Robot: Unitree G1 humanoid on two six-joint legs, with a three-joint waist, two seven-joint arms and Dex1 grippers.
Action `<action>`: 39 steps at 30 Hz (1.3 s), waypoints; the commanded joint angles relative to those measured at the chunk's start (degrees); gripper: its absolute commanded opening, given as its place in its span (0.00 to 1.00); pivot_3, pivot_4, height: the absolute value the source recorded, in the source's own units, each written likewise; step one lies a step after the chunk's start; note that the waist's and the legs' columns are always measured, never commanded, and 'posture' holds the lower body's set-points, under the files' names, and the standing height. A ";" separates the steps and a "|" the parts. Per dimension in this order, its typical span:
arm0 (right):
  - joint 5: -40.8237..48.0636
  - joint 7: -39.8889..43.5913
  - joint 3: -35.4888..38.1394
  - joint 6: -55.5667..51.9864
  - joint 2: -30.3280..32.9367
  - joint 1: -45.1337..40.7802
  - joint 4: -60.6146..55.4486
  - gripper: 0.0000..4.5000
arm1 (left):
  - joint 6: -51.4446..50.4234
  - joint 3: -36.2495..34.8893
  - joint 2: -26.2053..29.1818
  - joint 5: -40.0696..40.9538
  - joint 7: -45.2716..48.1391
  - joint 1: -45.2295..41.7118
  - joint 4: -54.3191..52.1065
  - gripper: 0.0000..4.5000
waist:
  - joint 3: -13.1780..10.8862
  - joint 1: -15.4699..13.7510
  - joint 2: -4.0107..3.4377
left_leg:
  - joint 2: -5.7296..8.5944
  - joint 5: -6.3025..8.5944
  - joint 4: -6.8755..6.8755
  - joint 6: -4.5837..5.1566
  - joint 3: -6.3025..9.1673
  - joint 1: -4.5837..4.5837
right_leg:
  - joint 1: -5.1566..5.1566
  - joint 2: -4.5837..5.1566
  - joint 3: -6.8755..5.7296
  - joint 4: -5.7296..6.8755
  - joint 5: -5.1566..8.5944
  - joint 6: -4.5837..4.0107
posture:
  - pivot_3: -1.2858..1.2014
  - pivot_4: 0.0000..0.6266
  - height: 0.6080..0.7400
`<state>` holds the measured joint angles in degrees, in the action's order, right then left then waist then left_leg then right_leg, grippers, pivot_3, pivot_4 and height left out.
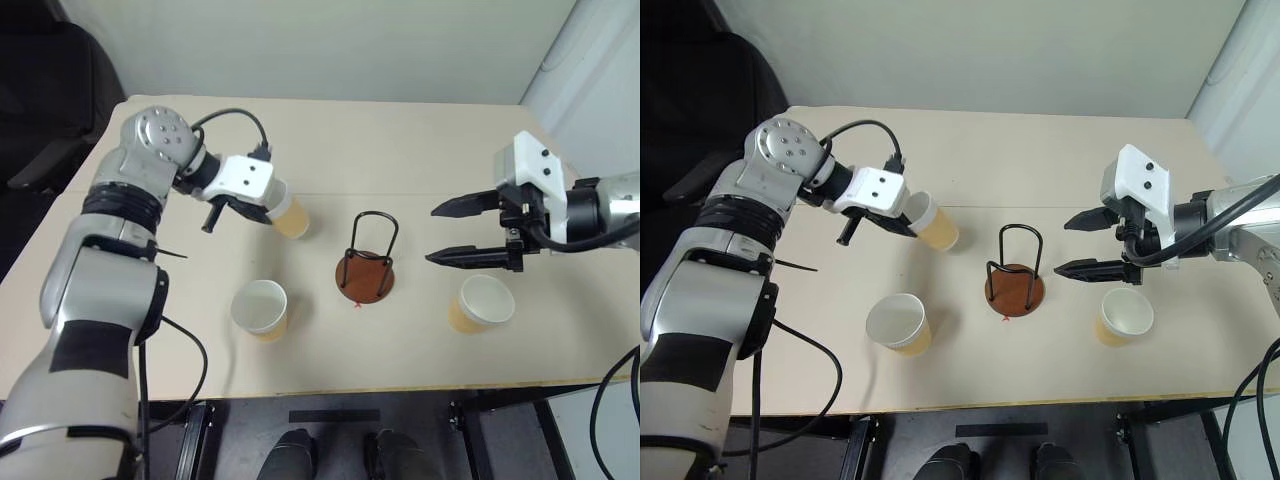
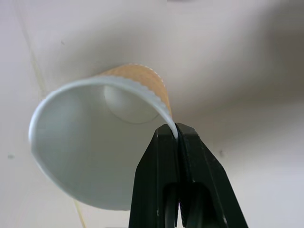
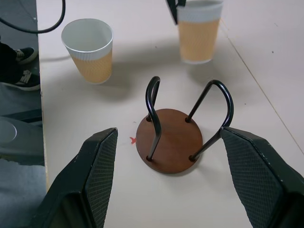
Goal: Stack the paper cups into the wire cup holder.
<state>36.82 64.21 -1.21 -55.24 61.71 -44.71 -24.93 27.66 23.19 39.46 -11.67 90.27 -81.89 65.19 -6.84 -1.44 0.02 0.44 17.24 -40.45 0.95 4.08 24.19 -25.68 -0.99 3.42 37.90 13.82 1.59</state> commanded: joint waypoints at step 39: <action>-0.42 0.18 -0.38 1.79 1.68 -3.36 -3.11 0.78 | -12.64 39.13 8.19 46.64 2.23 -16.04 -28.89 0.01 | -0.11 -0.21 -0.15 | -0.03 0.06 -0.29 0.09 0.06 0.13 | 0.09 0.05 -0.07 -0.02 -0.01 0.05 | 0.52 0.24 1.00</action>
<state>35.83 64.93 -3.57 -53.40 63.10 -47.39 -26.85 13.39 62.40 47.81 34.73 90.62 -96.14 36.31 -6.95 -1.65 -0.12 0.38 17.29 -40.75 1.04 4.21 24.32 -25.59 -0.87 3.38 37.89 13.81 1.64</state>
